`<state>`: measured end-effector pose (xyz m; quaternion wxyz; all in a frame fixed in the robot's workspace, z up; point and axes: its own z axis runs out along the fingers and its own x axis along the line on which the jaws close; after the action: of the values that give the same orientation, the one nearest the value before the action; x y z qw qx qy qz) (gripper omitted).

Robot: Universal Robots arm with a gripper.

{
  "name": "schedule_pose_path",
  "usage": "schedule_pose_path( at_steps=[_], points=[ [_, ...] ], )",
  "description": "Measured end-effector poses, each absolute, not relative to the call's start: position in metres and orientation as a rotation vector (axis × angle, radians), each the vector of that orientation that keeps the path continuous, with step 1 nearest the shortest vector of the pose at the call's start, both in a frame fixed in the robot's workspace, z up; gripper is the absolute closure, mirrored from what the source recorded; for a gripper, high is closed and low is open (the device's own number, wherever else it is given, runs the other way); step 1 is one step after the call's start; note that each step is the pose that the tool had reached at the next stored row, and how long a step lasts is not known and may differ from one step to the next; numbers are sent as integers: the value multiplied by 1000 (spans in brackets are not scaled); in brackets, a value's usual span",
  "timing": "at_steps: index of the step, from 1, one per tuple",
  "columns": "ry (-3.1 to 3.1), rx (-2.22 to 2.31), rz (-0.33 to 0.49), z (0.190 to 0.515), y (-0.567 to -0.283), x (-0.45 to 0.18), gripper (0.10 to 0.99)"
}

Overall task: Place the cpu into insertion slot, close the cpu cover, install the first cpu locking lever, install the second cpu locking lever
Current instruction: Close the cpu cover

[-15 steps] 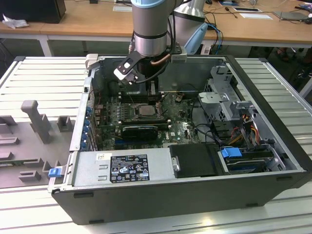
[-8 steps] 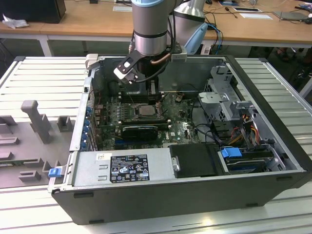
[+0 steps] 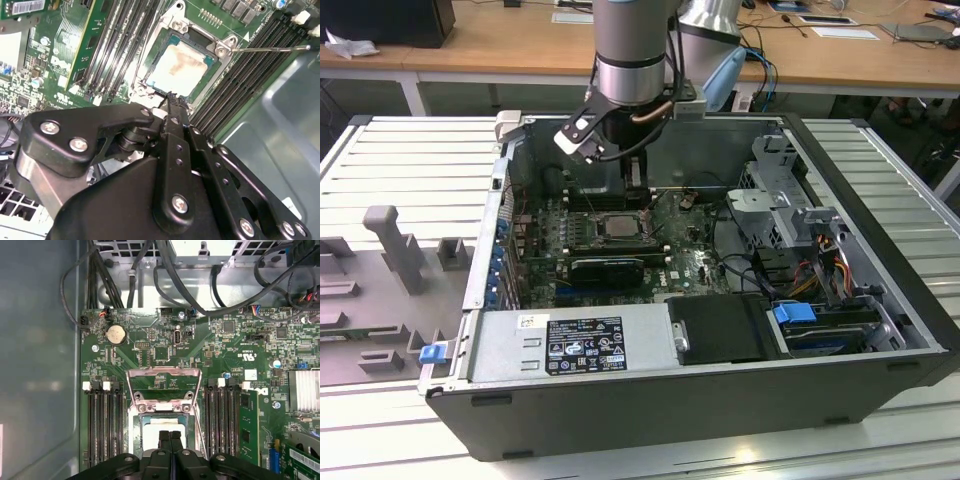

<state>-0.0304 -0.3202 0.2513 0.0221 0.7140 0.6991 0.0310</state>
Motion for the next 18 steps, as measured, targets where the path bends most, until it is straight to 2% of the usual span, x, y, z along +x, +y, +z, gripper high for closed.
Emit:
schedule_pose_path(
  at_steps=[18],
  points=[
    [2166,2213,96,259,-320,-10,980]
  ],
)
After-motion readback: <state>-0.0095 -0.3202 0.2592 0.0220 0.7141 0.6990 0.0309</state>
